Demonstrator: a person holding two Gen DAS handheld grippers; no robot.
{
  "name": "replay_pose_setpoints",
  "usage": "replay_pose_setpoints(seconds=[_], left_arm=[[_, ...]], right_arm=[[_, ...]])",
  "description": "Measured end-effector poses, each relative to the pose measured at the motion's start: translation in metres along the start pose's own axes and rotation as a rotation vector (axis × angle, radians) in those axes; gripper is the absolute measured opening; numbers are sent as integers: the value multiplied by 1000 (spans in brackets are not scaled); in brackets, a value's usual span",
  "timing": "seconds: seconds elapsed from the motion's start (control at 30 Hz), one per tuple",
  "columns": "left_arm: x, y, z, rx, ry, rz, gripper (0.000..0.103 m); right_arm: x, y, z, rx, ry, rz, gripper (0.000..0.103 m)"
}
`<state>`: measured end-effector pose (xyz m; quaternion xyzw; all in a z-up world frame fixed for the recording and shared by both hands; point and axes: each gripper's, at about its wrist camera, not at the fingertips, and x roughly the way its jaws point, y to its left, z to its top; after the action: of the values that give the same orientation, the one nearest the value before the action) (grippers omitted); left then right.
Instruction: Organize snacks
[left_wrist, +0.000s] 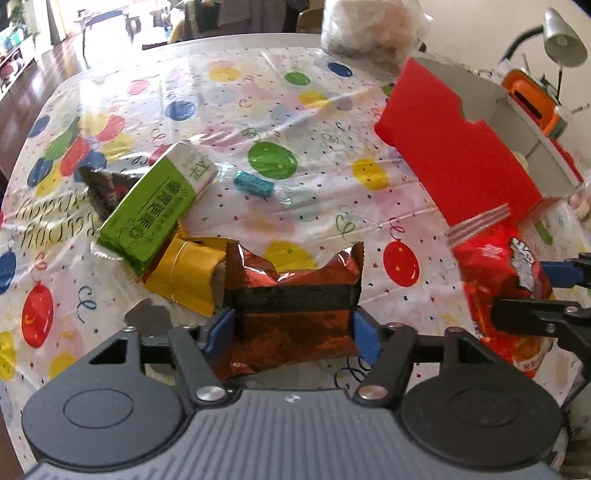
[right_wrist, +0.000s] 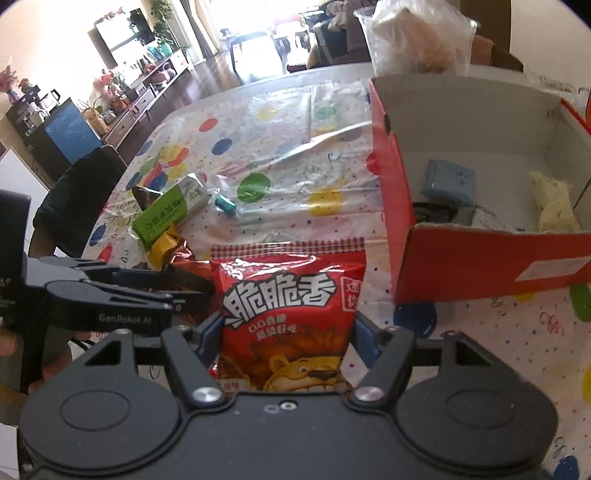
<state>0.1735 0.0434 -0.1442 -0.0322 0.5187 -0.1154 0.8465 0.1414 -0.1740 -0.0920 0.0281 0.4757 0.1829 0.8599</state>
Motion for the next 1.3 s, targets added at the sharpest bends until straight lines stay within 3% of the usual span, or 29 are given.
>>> replay_pose_setpoints(seconds=[0.17,0.63,1.03,1.3], left_arm=[[-5,-1,-5,-22,-18,4,59],[-52,-24,-7,-58,-77,-9,58],[-89,-85,37,-8,-168,-36,59],[-89,-131,71,23,-199,-30,59]], right_arm=[[-12,-2,0,-10,-19,4,69],[-50,-19,5,-7,-66,8,69],[-80,-59,35,-11,-163,-35,69],[-92,-98,59,-13,-215,-66,69]])
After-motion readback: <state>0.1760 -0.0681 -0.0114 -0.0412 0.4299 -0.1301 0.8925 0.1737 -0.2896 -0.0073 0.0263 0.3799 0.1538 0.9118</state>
